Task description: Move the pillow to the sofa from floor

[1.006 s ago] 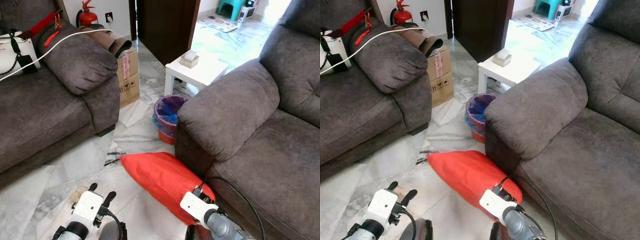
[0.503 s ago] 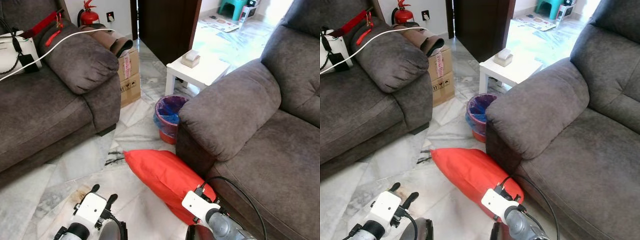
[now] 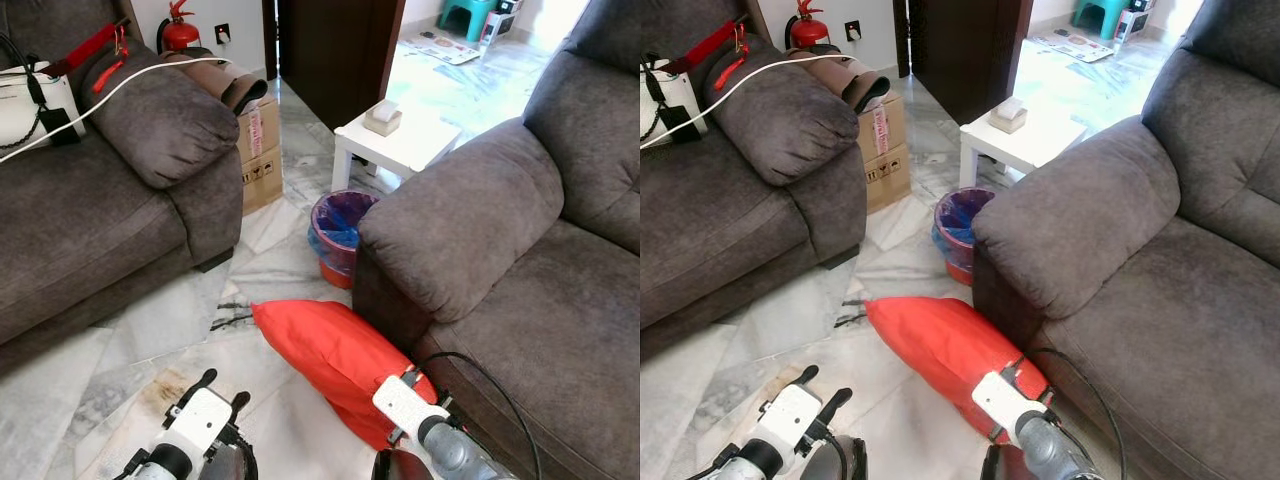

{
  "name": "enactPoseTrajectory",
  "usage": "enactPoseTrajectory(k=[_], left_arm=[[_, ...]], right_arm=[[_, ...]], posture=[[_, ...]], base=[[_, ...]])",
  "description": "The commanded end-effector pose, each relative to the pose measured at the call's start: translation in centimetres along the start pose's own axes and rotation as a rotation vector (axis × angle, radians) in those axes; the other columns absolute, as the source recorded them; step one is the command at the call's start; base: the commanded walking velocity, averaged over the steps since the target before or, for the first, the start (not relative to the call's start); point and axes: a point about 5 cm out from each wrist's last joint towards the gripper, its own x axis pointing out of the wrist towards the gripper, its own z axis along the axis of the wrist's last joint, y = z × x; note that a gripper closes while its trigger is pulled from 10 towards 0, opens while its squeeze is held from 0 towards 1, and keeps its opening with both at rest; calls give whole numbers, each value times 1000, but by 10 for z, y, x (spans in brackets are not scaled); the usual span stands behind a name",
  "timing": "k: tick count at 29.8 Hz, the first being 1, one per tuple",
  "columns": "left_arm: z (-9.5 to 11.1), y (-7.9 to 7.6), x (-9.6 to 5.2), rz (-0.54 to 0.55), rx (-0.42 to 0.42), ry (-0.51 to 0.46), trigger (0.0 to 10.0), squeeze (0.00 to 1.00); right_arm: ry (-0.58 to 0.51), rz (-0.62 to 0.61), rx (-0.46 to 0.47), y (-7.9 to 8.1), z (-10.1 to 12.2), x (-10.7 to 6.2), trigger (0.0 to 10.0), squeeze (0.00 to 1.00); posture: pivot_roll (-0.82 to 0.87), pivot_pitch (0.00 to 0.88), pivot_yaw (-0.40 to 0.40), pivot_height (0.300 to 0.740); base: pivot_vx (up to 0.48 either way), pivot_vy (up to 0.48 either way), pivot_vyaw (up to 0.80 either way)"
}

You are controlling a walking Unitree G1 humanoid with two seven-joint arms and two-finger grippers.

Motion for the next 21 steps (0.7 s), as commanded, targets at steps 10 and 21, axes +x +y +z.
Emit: enactPoseTrajectory(k=[10,21], left_arm=[[1,-14,15,-93,33,-20,10000,0],[-2,-13,17,-85,29,-22,10000,0]], right_arm=[[-23,-72,452,-17,-5,-2,0,0],[-155,-140,769,-51,11,-2,0,0]], posture=[[107,136,-21,616],[108,105,-30,616]], base=[[0,0,0],[0,0,0]])
